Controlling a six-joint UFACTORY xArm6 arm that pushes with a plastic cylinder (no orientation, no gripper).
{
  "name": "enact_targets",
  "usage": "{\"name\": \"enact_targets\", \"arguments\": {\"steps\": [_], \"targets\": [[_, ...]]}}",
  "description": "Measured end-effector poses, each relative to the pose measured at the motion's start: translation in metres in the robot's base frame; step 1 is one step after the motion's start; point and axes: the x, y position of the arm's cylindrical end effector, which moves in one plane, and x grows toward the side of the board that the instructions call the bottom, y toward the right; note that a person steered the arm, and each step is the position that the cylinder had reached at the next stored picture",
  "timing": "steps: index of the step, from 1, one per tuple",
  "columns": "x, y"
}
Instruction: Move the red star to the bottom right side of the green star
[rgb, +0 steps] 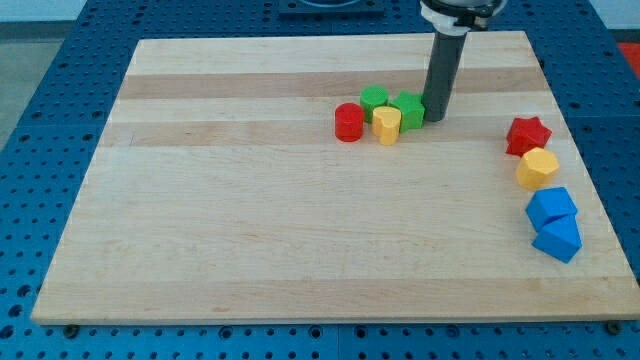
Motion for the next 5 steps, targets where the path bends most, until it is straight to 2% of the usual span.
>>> {"name": "enact_targets", "arguments": {"steps": [2,4,5], "targets": [[-0.007,0.078],[-0.007,0.197],[0.002,0.215]]}}
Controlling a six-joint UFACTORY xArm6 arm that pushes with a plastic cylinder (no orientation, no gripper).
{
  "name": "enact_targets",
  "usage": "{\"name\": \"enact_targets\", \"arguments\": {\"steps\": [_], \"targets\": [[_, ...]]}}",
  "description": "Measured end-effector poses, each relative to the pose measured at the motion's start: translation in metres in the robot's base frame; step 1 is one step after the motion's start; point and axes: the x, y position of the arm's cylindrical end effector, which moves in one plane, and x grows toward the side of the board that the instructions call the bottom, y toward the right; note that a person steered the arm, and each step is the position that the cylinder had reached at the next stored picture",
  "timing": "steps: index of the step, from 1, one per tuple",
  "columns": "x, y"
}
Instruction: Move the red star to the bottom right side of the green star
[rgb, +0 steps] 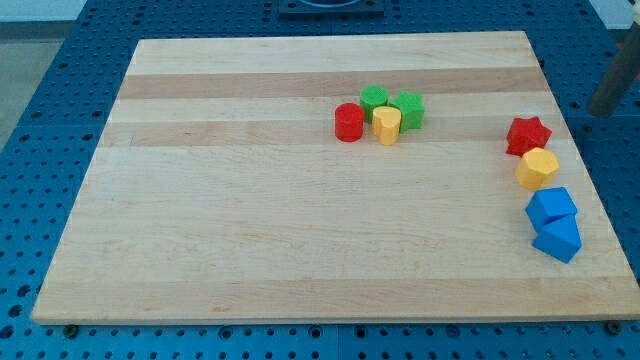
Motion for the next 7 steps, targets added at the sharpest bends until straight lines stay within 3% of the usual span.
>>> {"name": "enact_targets", "arguments": {"steps": [2,3,7], "targets": [[0.065,-0.022],[0.077,-0.047],[0.059,-0.113]]}}
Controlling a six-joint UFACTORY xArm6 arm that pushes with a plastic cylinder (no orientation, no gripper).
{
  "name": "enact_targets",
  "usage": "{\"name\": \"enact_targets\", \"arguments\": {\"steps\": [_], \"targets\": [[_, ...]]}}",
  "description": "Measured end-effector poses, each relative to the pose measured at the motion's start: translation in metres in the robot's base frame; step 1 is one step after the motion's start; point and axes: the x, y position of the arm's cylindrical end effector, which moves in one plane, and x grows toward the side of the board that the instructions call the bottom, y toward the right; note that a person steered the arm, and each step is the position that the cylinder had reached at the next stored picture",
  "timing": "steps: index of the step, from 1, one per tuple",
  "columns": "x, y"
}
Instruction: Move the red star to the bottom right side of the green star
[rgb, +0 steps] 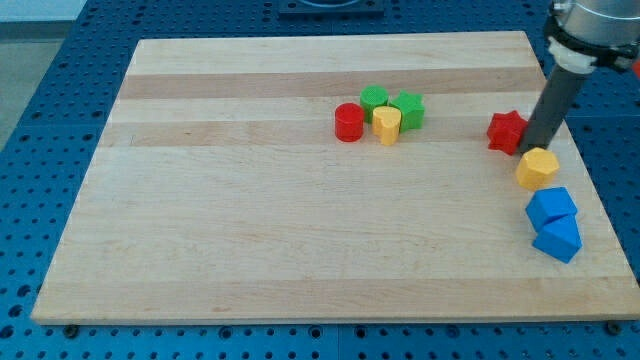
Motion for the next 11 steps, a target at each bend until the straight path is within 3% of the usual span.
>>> {"name": "enact_targets", "arguments": {"steps": [4,6,8,11], "targets": [[-0.047,-0.006],[-0.049,-0.035],[-0.037,-0.094],[0.020,-0.128]]}}
